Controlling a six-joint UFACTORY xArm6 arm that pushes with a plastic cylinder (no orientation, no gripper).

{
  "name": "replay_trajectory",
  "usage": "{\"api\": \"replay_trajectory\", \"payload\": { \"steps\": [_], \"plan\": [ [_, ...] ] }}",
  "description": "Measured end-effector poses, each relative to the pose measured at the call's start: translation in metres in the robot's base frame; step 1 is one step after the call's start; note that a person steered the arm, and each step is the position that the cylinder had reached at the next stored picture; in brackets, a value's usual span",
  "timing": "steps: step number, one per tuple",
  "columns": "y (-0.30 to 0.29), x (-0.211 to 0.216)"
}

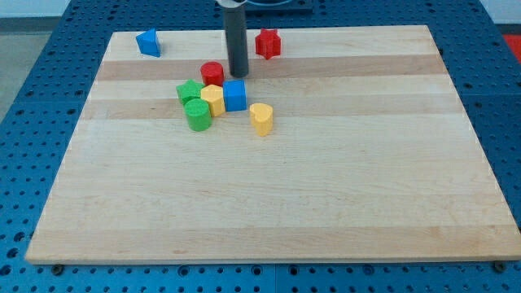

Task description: Push the red circle diagonally to the green star

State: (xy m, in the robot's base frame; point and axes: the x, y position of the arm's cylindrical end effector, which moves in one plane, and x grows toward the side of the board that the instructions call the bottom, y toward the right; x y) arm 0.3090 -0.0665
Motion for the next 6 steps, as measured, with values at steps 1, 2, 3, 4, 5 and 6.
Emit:
{"api": "replay_trajectory", "payload": {
  "steps": [1, 2, 3, 4, 5, 6],
  "plan": [
    [-0.035, 0.000],
    [-0.068, 0.000],
    [-0.103, 0.004],
    [-0.130, 0.021],
    [-0.146, 0.044],
    [-0.147, 0.067]
  ]
}}
